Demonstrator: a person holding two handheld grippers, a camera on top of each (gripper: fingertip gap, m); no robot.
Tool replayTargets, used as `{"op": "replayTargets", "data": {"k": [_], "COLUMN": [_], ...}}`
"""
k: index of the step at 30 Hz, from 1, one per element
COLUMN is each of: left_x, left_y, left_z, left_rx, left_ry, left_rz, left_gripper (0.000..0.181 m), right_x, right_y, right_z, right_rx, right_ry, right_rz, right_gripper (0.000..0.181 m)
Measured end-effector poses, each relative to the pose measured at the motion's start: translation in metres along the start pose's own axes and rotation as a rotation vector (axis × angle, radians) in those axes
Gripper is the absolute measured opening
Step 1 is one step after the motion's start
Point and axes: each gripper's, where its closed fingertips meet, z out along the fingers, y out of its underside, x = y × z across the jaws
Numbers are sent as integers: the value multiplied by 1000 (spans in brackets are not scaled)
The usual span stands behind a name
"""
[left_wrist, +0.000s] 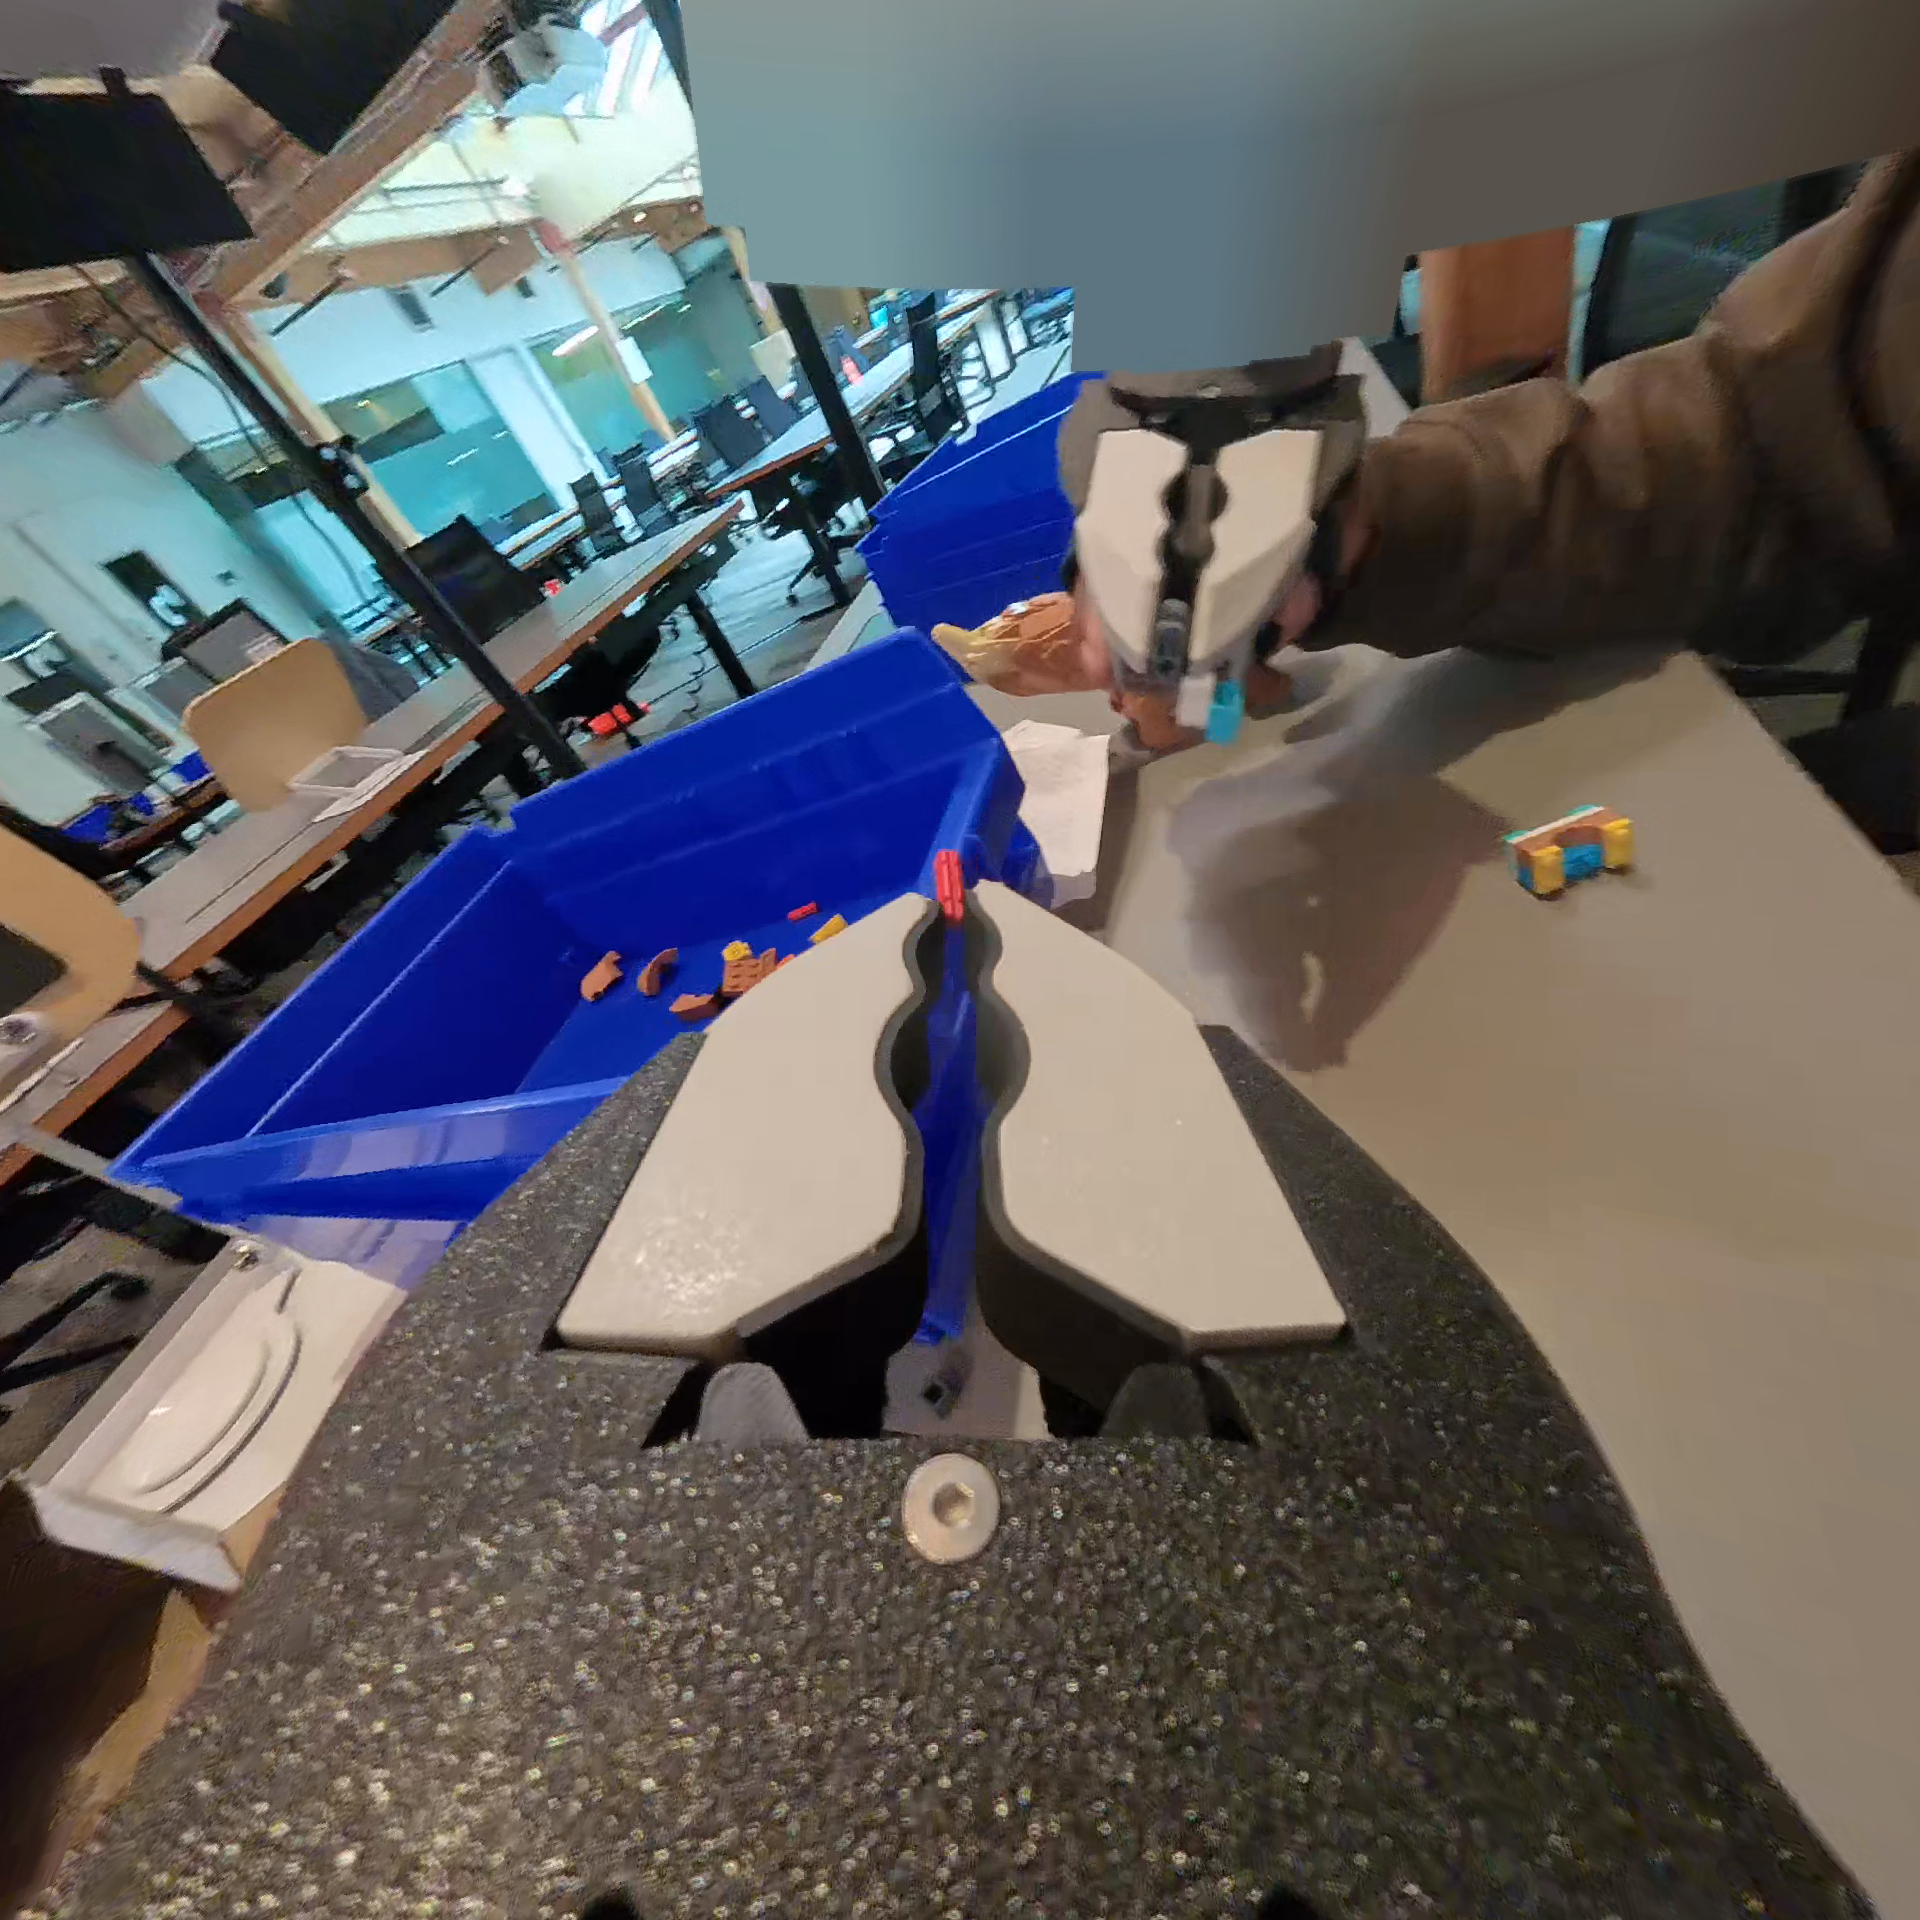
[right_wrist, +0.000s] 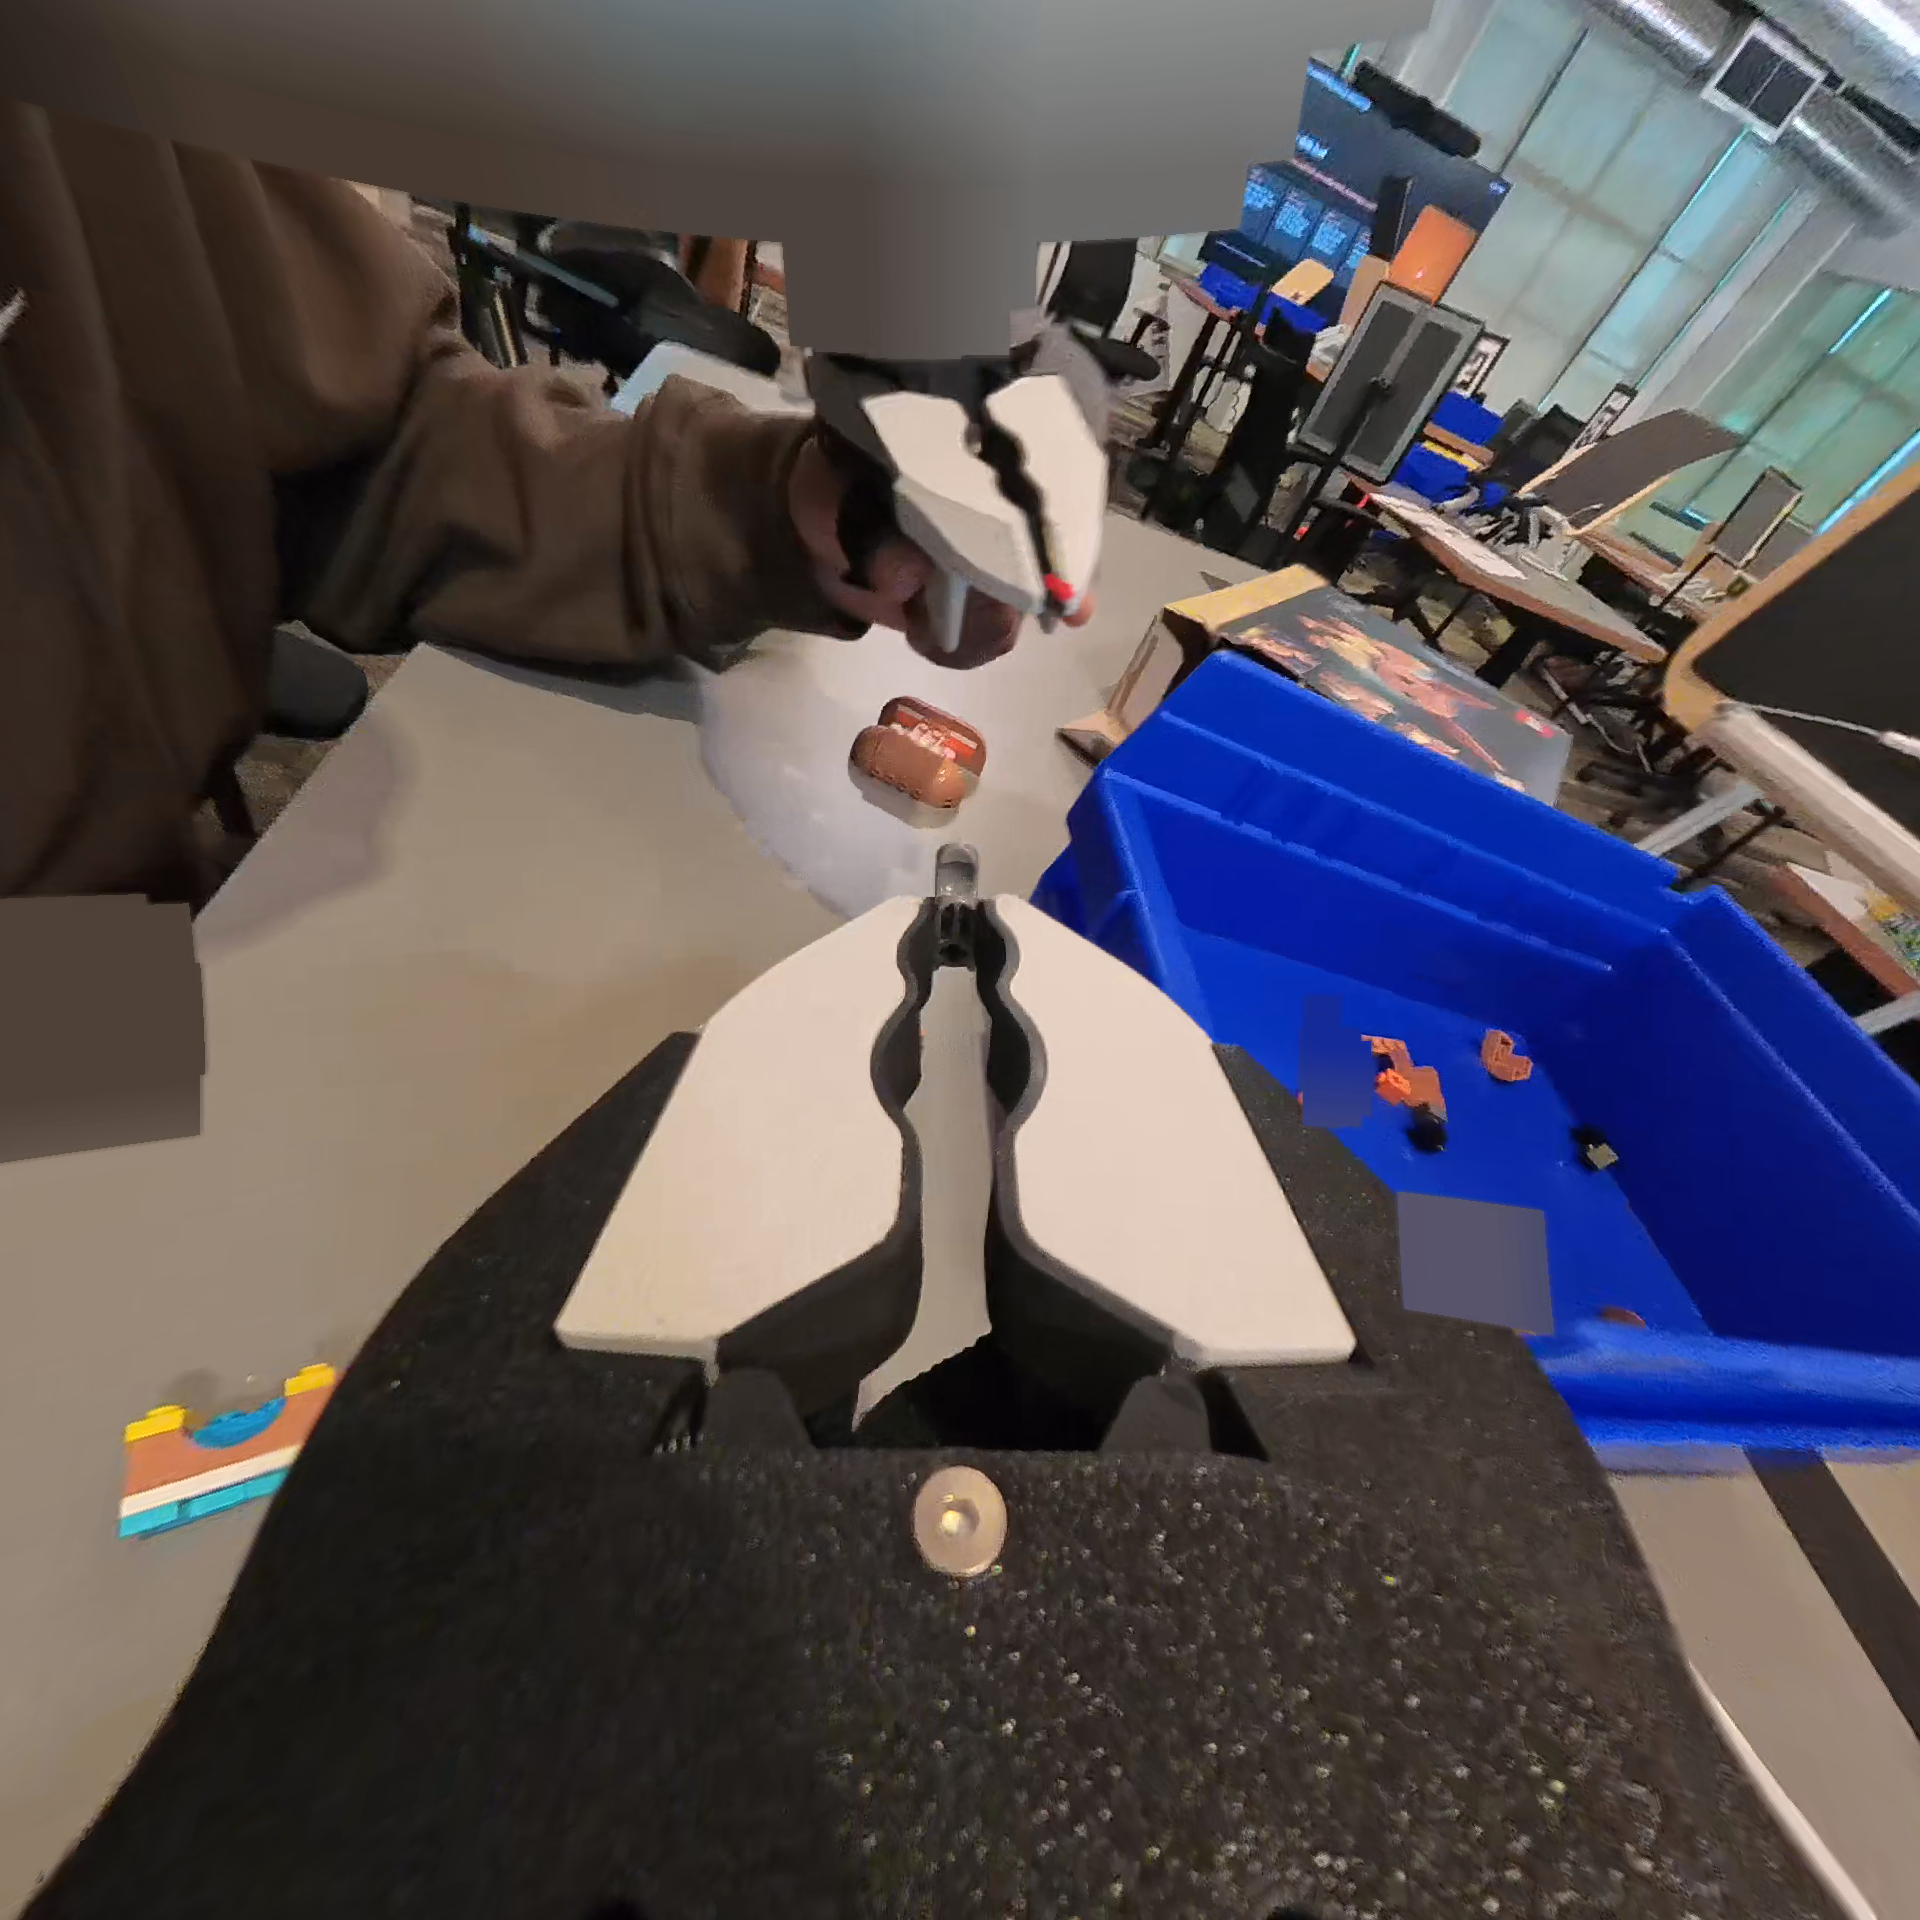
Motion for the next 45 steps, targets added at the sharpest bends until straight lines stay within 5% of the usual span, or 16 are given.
{"op": "replayTargets", "data": {"k": [7,11,17,22,26,34,45], "left_x": [-59,-71,-68,-10,18,42,28], "left_y": [17,31,12,-21,-1,6,18], "left_z": [34,37,27,46,70,83,89], "left_rx": [-271,-347,-203,14,-62,-2,-176], "left_ry": [-426,-521,-565,-323,-151,82,-354], "left_rz": [6,-15,-18,39,-175,-581,102], "left_gripper": [6,27,31,15,22,26,24], "right_x": [7,5,11,24,32,30,36], "right_y": [26,29,29,19,13,-2,7], "right_z": [31,36,36,27,19,11,17], "right_rx": [-87,-78,-48,73,135,208,202], "right_ry": [134,147,209,306,385,458,498], "right_rz": [10,44,95,153,107,-30,197], "right_gripper": [8,8,8,8,8,8,8]}}
